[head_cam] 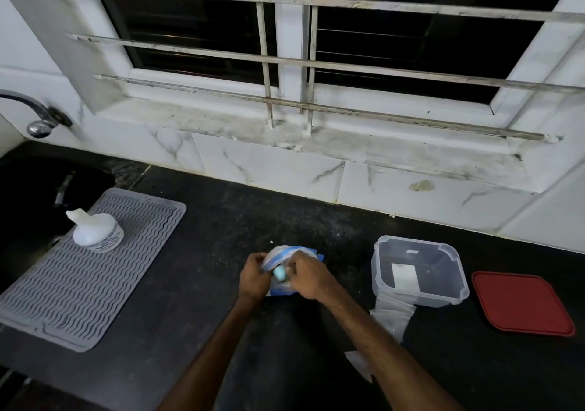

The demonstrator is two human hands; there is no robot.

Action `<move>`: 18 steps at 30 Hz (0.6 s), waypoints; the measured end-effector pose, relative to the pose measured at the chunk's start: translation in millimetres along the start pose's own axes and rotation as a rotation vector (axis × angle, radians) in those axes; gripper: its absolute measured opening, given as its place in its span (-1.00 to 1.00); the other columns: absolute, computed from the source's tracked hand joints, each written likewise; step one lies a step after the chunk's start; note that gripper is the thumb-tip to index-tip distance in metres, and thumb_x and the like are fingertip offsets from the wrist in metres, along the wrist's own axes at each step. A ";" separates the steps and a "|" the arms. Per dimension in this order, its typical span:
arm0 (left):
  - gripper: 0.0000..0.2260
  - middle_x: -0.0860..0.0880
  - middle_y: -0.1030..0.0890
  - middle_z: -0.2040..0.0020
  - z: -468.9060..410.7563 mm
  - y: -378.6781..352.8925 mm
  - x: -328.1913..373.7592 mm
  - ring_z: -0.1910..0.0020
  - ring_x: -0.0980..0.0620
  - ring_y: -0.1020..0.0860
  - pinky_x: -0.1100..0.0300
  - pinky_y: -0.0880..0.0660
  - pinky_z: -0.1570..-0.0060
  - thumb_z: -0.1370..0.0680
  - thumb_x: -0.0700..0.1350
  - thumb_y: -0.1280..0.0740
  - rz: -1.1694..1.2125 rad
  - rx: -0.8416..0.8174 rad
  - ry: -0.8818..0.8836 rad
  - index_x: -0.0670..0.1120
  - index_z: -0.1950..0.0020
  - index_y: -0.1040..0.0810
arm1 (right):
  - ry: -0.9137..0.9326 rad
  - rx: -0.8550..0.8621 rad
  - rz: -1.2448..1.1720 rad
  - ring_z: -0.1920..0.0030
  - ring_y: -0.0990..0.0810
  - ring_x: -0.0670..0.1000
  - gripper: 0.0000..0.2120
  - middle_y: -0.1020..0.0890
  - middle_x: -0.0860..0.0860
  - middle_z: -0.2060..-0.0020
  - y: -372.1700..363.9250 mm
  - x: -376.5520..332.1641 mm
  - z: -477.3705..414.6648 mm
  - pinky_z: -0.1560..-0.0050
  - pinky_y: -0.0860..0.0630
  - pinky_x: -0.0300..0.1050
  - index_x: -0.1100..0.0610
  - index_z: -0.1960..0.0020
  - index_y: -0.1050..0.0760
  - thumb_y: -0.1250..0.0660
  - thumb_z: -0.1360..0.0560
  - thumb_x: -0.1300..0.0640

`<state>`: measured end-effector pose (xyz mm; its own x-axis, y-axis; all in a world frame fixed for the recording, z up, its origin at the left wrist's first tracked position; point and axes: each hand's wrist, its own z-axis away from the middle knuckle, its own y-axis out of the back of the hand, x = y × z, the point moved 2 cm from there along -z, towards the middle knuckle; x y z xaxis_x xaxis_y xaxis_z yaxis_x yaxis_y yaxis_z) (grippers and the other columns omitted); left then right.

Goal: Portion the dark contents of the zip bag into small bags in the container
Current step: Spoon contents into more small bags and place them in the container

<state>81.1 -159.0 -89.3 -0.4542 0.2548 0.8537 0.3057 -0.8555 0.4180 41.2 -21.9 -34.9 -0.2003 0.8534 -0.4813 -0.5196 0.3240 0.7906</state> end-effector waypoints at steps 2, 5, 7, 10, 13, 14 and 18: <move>-0.76 -0.05 -0.62 0.02 -0.1 -1.7 3.2 0.03 0.01 -0.58 0.22 -0.43 0.09 -0.49 -0.30 -0.37 -0.015 -0.020 -0.021 -0.17 -0.15 -0.56 | -0.014 -0.006 -0.004 -0.10 -0.56 0.13 -0.83 -0.60 0.15 -0.12 -0.5 7.2 -1.5 -0.03 -0.43 -0.08 0.15 -0.11 -0.45 -0.20 -0.59 0.09; -0.85 -0.04 -0.66 0.19 0.4 -2.6 10.1 0.16 -0.02 -0.63 0.30 -0.50 0.27 -0.51 -0.34 -0.30 0.021 -0.019 -0.012 -0.16 0.05 -0.63 | -0.047 0.014 0.060 -0.18 -0.55 0.13 -0.72 -0.57 0.13 -0.20 0.3 14.7 1.1 -0.15 -0.45 -0.04 0.15 -0.26 -0.44 -0.24 -0.57 0.10; -0.80 -0.07 -0.64 0.27 3.1 -4.3 14.0 0.24 -0.03 -0.62 0.33 -0.51 0.38 -0.51 -0.41 -0.24 0.103 -0.019 -0.004 -0.19 0.14 -0.61 | -0.096 0.031 0.121 -0.20 -0.54 0.13 -0.68 -0.56 0.12 -0.22 -0.8 21.8 3.2 -0.18 -0.45 -0.03 0.15 -0.29 -0.44 -0.25 -0.57 0.09; -0.83 -0.11 -0.64 0.21 4.7 -9.0 16.7 0.21 -0.07 -0.63 0.23 -0.55 0.34 -0.51 -0.40 -0.25 0.167 -0.028 0.023 -0.18 0.11 -0.57 | -0.156 0.034 0.107 -0.21 -0.54 0.11 -0.66 -0.55 0.12 -0.23 -3.0 26.3 4.9 -0.18 -0.46 -0.05 0.15 -0.31 -0.45 -0.25 -0.57 0.07; -0.89 -0.15 -0.63 0.07 3.3 -12.1 14.6 0.11 -0.06 -0.63 0.16 -0.57 0.22 -0.53 -0.33 -0.31 0.175 -0.034 0.042 -0.17 -0.01 -0.51 | -0.146 0.024 0.027 -0.14 -0.57 0.08 -0.66 -0.59 0.12 -0.18 -6.9 27.7 6.5 -0.15 -0.49 -0.07 0.15 -0.26 -0.50 -0.24 -0.57 0.00; -0.86 -0.16 -0.62 0.03 3.3 -12.6 14.2 0.07 -0.07 -0.62 0.15 -0.57 0.20 -0.52 -0.31 -0.34 0.171 -0.038 0.041 -0.18 -0.05 -0.48 | -0.136 0.015 -0.001 -0.13 -0.57 0.08 -0.65 -0.60 0.10 -0.16 -7.3 27.7 7.6 -0.15 -0.50 -0.07 0.15 -0.25 -0.50 -0.27 -0.55 -0.02; -0.70 -0.09 -0.60 0.01 5.1 -10.1 15.3 0.03 -0.03 -0.61 0.05 -0.60 0.05 -0.45 -0.27 -0.47 0.154 -0.059 -0.018 -0.12 -0.08 -0.43 | -0.069 0.067 -0.012 -0.19 -0.54 0.07 -0.57 -0.57 0.05 -0.22 -1.6 26.9 5.6 -0.24 -0.44 -0.06 0.06 -0.32 -0.44 -0.36 -0.50 -0.05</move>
<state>75.3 -144.2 -78.9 -0.3907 0.1259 0.9119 0.3207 -0.9099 0.2630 41.3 2.8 -47.0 -0.1356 0.8744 -0.4658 -0.4646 0.3591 0.8094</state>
